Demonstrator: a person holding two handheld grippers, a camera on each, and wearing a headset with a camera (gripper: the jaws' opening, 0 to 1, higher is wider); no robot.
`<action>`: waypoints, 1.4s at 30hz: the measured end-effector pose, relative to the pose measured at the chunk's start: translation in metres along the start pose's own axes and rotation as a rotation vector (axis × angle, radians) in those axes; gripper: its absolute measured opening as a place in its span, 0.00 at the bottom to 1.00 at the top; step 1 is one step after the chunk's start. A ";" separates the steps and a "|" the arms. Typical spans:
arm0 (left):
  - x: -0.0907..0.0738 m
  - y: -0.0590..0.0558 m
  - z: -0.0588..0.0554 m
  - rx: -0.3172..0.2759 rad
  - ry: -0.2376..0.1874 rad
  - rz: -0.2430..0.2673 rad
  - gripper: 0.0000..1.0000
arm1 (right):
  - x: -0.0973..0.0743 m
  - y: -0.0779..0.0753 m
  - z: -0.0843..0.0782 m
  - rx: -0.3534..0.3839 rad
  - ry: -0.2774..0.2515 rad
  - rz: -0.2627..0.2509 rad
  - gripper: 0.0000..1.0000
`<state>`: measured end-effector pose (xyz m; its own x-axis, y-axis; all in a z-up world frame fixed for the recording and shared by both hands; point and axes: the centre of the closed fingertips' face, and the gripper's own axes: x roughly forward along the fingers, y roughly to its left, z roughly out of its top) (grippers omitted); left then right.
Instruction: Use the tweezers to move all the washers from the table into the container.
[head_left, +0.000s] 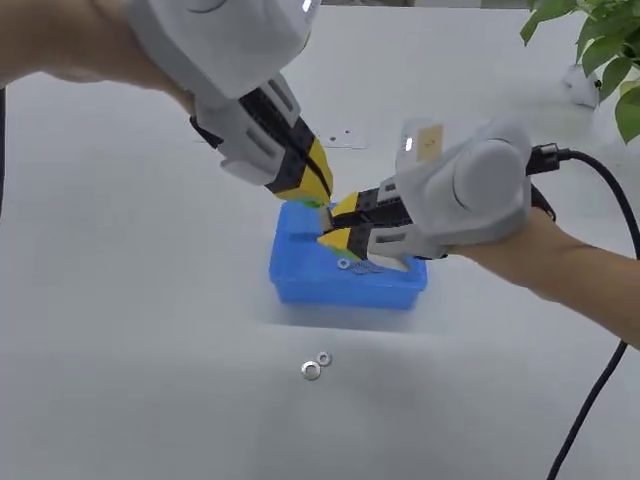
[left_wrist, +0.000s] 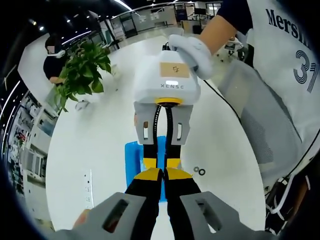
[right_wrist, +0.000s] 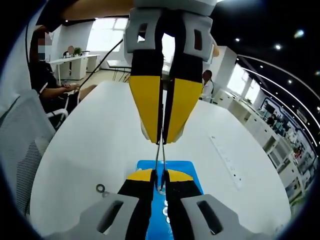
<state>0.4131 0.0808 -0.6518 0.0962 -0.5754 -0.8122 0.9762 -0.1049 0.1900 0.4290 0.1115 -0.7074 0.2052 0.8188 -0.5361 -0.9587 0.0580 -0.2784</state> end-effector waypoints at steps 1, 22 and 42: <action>0.002 0.001 -0.003 -0.002 0.002 0.002 0.06 | 0.005 -0.003 -0.003 -0.002 0.000 0.002 0.10; 0.036 0.018 -0.047 -0.084 0.005 -0.051 0.06 | 0.045 -0.009 -0.042 0.045 0.039 0.054 0.10; 0.045 0.013 -0.054 -0.098 0.019 -0.063 0.06 | 0.051 -0.005 -0.053 0.048 0.062 0.064 0.10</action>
<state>0.4408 0.0976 -0.7154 0.0366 -0.5545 -0.8314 0.9947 -0.0599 0.0837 0.4546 0.1229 -0.7758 0.1538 0.7846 -0.6006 -0.9783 0.0353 -0.2043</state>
